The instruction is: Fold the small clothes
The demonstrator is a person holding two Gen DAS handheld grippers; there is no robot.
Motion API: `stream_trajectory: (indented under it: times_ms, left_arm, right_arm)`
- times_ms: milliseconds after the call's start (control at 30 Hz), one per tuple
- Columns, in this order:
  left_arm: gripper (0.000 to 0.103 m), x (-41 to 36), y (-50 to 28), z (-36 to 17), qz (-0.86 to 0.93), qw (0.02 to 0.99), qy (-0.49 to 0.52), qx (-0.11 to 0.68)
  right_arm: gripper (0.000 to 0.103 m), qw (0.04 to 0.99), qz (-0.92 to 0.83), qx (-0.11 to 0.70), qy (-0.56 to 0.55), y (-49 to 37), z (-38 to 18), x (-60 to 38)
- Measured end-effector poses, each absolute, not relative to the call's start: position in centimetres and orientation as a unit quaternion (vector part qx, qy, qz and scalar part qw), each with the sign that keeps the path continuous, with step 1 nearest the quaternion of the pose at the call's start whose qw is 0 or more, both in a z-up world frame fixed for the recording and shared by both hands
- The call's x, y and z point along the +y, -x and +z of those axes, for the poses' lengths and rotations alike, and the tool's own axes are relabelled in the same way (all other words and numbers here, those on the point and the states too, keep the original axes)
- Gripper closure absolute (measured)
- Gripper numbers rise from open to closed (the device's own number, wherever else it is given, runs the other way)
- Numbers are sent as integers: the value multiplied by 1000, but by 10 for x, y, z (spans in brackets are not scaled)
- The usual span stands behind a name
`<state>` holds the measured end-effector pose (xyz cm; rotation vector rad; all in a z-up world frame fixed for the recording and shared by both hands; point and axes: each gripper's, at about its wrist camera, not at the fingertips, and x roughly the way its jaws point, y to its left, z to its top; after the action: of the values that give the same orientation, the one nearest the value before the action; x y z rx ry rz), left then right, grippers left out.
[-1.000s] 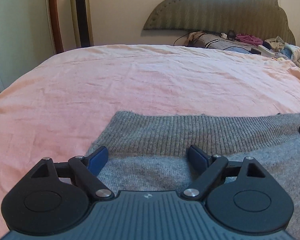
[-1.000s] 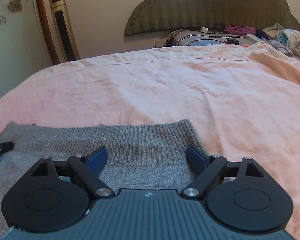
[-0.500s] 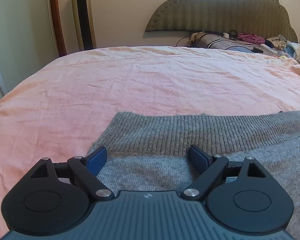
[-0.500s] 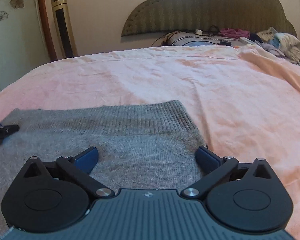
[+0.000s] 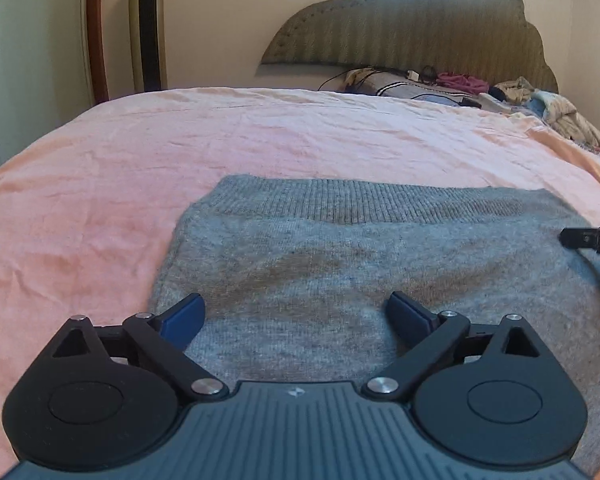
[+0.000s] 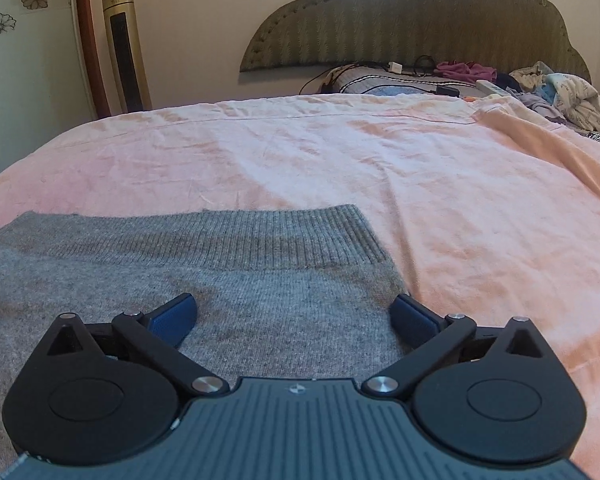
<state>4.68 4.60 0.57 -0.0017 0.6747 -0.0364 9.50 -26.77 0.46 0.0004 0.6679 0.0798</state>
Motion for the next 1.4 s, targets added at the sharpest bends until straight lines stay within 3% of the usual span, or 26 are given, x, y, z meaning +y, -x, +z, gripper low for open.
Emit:
stream_trajectory:
  times_ms: [100, 200, 367, 567, 667, 967, 1033, 1067, 1100, 1333, 1367, 1400]
  left_arm:
    - [1, 48, -46, 4, -21, 944, 6, 330]
    - [0, 46, -49, 4, -15, 943, 5, 333]
    - [0, 54, -19, 18, 45, 944, 34, 324]
    - [0, 107, 83, 17, 68, 906, 257, 329]
    - [0, 113, 118, 14, 58, 894, 319, 308]
    - [1, 134, 93, 0, 44, 833, 473, 284]
    - [24, 133, 83, 1, 56, 828, 477, 290]
    - [59, 131, 78, -1, 56, 824, 476, 304]
    - [69, 129, 74, -5, 56, 818, 474, 321]
    - [68, 116, 66, -4, 70, 832, 443, 327]
    - [71, 115, 64, -2, 75, 836, 433, 328]
    - [89, 112, 62, 2, 85, 843, 416, 330]
  right_arm:
    - [0, 945, 69, 319, -18, -71, 19, -256]
    - [0, 936, 104, 335, 37, -58, -1, -239]
    - [0, 939, 120, 322, -25, -58, -3, -261]
    - [0, 941, 117, 317, -24, -54, -4, -258]
    - [0, 941, 118, 315, -26, -53, -4, -258]
    - [0, 942, 126, 307, -49, -49, -4, -265]
    - [0, 942, 127, 306, -54, -49, -4, -266]
    - [0, 942, 128, 305, -57, -49, -4, -267]
    - [0, 942, 129, 304, -60, -49, -4, -267]
    - [0, 941, 133, 303, -69, -50, -4, -269]
    - [0, 941, 133, 303, -69, -50, -4, -269]
    - [0, 941, 133, 303, -70, -50, -4, -269]
